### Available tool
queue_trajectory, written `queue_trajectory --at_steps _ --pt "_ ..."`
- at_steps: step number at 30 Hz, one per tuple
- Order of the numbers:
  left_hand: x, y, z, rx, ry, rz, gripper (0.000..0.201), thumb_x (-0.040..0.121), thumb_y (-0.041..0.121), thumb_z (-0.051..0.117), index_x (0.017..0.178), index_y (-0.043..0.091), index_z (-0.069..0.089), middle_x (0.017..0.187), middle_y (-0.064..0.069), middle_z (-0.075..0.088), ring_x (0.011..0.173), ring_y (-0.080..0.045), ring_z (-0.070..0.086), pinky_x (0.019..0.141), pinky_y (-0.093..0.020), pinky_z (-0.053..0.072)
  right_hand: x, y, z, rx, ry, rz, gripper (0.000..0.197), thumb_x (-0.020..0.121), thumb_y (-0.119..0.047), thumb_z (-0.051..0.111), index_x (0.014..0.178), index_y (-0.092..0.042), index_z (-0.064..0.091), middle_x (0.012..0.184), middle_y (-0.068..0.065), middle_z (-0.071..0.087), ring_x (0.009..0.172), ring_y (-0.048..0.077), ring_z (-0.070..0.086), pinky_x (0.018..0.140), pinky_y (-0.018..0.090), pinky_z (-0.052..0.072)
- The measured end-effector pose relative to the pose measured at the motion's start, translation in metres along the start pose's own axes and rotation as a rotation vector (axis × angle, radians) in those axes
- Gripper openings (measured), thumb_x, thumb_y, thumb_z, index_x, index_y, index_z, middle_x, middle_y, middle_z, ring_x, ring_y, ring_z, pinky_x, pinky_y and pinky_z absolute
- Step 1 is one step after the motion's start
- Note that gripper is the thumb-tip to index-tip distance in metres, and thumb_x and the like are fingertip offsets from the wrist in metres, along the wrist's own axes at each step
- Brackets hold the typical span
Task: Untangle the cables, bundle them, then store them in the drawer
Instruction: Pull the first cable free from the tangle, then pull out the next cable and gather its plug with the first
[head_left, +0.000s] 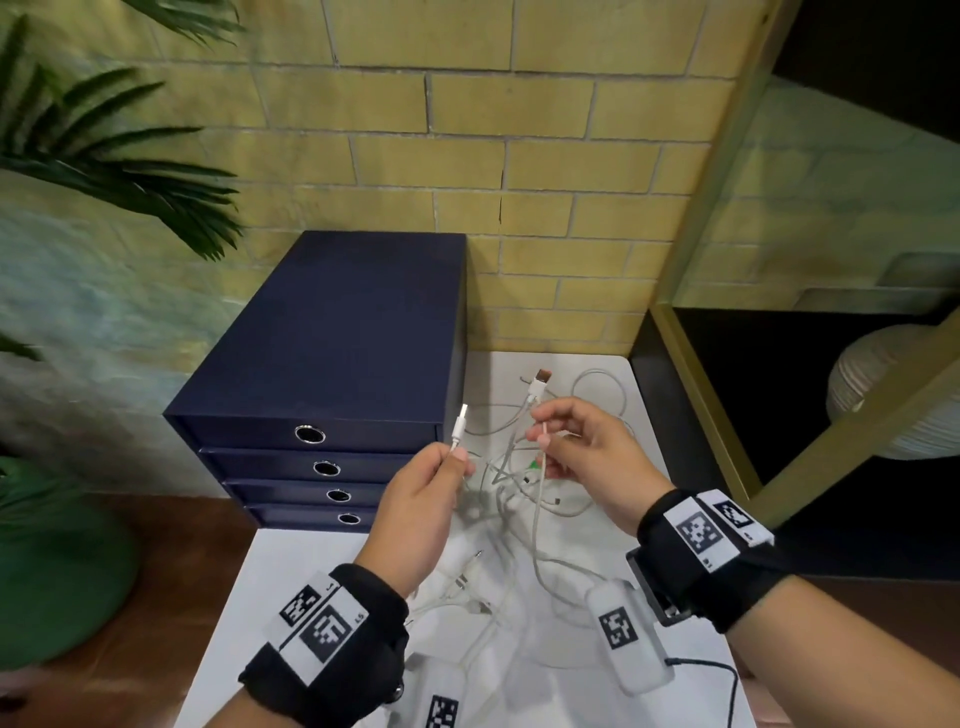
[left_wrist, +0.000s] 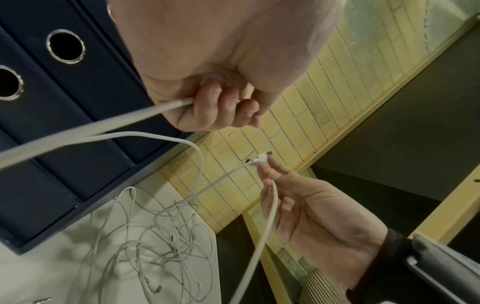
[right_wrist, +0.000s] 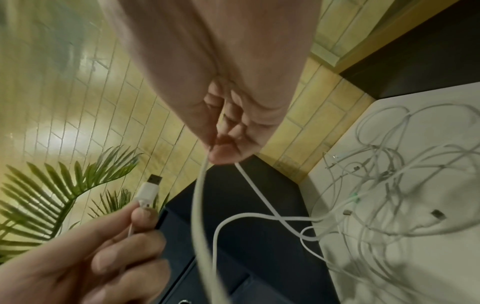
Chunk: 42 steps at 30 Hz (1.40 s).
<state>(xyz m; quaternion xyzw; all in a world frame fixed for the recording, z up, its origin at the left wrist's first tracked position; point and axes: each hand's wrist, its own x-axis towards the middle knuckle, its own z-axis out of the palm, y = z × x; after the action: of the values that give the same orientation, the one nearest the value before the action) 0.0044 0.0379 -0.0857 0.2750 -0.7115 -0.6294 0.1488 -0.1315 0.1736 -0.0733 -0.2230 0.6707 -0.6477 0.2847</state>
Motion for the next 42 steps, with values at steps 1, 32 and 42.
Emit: queue_trajectory --at_steps 1,32,42 --pt "0.000 0.000 0.000 -0.001 0.001 0.000 0.028 0.097 0.035 0.047 0.078 0.019 0.060 0.050 0.017 0.041 0.048 -0.003 0.036 0.053 -0.025 0.028 0.000 0.002 0.000 0.000 -0.031 0.021 0.031 0.089 0.008 0.050 0.109 -0.016 0.057 0.107 0.006 0.060 0.061 0.011 0.055 0.057 0.021 0.051" --pt "-0.003 0.009 0.008 -0.138 0.031 0.025 0.021 0.100 0.026 0.044 0.096 0.016 0.062 0.061 0.009 0.052 0.046 0.001 0.041 0.050 -0.019 0.030 -0.003 -0.003 0.046 0.183 -0.130 0.007 0.018 0.087 0.004 0.058 0.091 -0.011 0.049 0.073 0.005 0.070 0.065 0.014 0.066 0.067 0.027 0.054" --pt "-0.016 0.017 0.017 -0.200 0.046 -0.017 0.027 0.099 0.018 0.043 0.082 0.015 0.062 0.047 0.016 0.048 0.042 0.000 0.042 0.043 -0.011 0.030 -0.014 0.003 0.052 0.088 -0.095 -0.035 0.018 0.083 0.001 0.065 0.079 -0.010 0.051 0.079 0.009 0.054 0.065 0.018 0.063 0.067 0.030 0.057"
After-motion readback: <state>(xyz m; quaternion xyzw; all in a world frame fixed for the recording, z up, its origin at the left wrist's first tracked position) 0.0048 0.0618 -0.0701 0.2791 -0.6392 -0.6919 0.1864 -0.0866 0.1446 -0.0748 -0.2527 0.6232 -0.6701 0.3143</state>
